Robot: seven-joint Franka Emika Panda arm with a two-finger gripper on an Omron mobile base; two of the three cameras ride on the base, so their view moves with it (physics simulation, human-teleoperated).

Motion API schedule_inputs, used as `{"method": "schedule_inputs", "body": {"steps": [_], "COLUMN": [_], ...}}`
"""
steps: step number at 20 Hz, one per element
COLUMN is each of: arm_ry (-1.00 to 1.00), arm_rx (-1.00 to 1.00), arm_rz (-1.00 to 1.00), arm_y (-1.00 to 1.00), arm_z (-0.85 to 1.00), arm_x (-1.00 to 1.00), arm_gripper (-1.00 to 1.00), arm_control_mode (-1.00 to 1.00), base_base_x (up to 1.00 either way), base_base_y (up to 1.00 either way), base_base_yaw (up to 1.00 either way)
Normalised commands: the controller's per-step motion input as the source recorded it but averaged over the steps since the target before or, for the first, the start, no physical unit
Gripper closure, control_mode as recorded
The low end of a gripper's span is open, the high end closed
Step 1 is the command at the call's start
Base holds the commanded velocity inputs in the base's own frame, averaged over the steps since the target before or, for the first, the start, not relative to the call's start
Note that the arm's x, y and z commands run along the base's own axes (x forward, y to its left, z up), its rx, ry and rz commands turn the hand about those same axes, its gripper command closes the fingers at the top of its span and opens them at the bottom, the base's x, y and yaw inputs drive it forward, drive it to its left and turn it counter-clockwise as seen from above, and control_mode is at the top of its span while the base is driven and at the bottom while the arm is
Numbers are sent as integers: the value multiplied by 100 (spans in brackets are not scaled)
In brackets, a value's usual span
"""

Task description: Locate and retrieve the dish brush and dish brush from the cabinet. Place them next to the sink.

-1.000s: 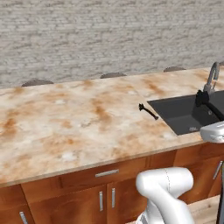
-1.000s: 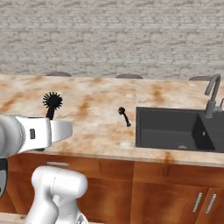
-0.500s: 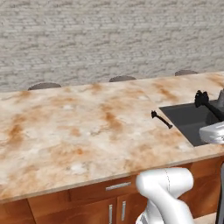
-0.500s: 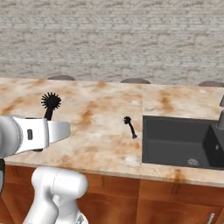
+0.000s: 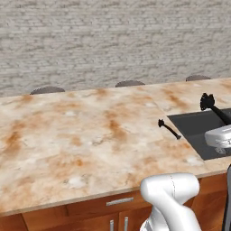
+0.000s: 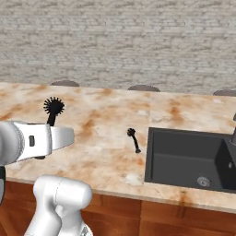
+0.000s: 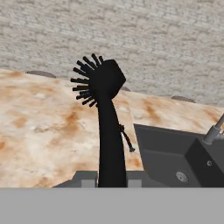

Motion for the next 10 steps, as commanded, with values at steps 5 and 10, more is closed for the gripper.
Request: {"method": "schedule_inputs", "body": {"steps": [5, 10], "arm_ry": [0, 0], "arm_rx": [0, 0], "arm_rz": [0, 0], "arm_y": [0, 0], "arm_z": [0, 0], "arm_x": [0, 0], "arm_gripper": [100, 100], "arm_control_mode": [100, 100], "base_base_x": [26, 37], "base_base_y": [-48, -26], "base_base_yaw": [0, 0]}}
